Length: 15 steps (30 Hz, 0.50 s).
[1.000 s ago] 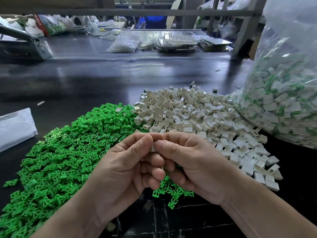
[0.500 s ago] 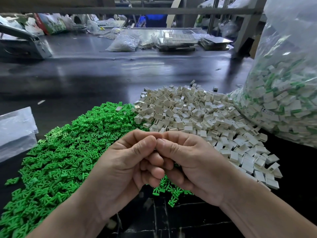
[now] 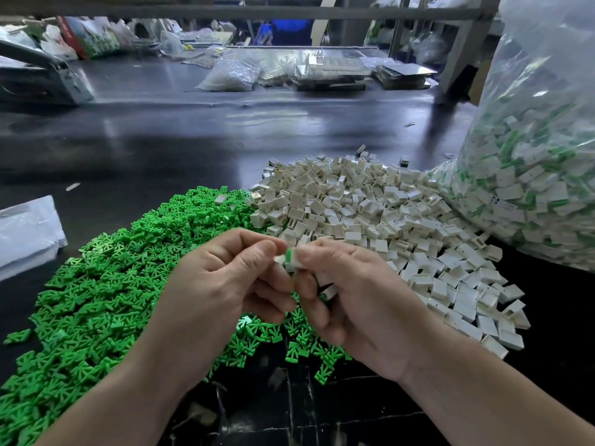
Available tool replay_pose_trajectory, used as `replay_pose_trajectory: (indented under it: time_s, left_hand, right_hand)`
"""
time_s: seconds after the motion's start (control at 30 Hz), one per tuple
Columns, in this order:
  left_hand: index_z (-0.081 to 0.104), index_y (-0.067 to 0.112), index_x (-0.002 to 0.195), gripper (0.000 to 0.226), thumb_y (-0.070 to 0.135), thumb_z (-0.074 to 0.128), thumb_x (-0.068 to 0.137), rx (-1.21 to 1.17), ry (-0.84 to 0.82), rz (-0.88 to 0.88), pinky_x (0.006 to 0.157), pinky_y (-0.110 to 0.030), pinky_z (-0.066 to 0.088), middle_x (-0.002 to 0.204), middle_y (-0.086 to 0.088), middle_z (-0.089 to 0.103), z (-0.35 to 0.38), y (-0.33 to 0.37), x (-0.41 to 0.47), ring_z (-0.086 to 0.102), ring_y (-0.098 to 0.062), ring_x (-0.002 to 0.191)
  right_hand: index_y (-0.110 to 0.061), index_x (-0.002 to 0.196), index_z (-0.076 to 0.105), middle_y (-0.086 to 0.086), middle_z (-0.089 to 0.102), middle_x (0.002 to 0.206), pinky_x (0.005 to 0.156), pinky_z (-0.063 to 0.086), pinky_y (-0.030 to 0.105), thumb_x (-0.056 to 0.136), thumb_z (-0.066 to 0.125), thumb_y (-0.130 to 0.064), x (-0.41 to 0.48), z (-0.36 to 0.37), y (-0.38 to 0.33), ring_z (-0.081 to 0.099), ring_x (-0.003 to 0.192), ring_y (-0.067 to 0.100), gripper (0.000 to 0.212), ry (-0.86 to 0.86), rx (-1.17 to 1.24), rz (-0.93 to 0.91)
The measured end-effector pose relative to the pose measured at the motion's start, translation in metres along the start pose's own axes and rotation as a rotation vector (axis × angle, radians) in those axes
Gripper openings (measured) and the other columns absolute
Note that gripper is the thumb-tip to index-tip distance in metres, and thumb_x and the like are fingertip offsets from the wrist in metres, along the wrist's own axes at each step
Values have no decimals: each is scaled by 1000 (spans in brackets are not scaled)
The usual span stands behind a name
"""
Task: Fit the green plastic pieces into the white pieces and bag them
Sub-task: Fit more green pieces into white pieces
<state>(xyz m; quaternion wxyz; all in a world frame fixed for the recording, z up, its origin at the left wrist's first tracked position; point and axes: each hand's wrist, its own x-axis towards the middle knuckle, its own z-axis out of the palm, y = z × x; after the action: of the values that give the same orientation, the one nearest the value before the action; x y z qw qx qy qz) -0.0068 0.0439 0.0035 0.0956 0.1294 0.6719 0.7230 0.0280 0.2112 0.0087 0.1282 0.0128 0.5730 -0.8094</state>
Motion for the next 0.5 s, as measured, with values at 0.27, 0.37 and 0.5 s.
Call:
replay_pose_trajectory:
  time_s: [0.27, 0.37, 0.5]
  left_hand:
    - [19, 45, 150, 53, 47, 37, 100, 1356, -90, 207, 115, -34, 18, 158, 16, 23, -14, -28, 21, 20, -10, 145]
    - [57, 36, 133, 38, 40, 50, 96, 1411, -114, 322, 97, -43, 40, 138, 8, 57, -11, -25, 18, 53, -21, 124]
    - [70, 34, 100, 21, 45, 55, 90, 1402, -49, 396, 79, -39, 44, 102, 16, 70, -11, -23, 19, 59, -16, 94]
  right_hand:
    - [-10, 88, 60, 10, 61, 77, 31, 37, 19, 64, 74, -10, 8, -13, -10, 52, 52, 14, 28, 130, 466, 34]
    - [-10, 88, 62, 7, 59, 74, 30, 33, 17, 68, 73, -14, 10, -13, -9, 49, 48, 12, 23, 138, 445, 80]
    - [-12, 89, 57, 4, 57, 74, 31, 33, 17, 73, 71, -17, 10, -16, -7, 48, 47, 9, 22, 87, 400, 74]
